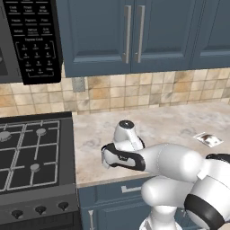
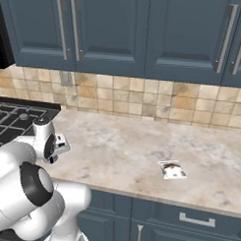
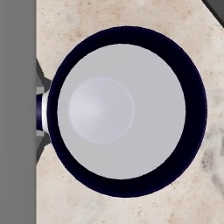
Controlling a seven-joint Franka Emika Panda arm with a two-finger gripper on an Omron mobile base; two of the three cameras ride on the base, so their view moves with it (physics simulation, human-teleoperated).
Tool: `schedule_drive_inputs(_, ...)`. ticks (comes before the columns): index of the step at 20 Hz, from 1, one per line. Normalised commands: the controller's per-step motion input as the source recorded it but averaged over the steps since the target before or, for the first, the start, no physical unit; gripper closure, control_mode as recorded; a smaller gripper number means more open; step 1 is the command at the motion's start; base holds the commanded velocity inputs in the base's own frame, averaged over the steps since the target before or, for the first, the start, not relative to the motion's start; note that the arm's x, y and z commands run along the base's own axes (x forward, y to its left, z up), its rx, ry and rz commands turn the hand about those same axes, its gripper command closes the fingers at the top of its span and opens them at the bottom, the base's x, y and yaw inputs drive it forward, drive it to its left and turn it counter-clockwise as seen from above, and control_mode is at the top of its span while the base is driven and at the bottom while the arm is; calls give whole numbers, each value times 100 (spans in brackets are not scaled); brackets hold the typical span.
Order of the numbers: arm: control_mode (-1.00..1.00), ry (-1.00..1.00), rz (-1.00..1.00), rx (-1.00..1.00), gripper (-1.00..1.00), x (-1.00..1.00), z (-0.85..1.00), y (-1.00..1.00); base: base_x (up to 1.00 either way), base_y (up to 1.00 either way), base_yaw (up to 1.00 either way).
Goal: Pick the mug from the counter and place it inside the microwave. Then close the microwave.
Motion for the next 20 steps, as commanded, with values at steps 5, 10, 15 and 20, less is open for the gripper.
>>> schedule_drive_inputs(5, -100, 0, 0, 0, 100, 0, 21, -1, 0, 0, 0)
schedule_drive_inputs(10, -100, 7, -5, 0, 100, 0, 62, -27, 0, 0, 0)
schedule_drive_inputs(15, -100, 8, -14, 0, 100, 0, 53, -58, 0, 0, 0)
schedule_drive_inputs(20, -100, 5, -16, 0, 100, 0, 56, -63, 0, 0, 0)
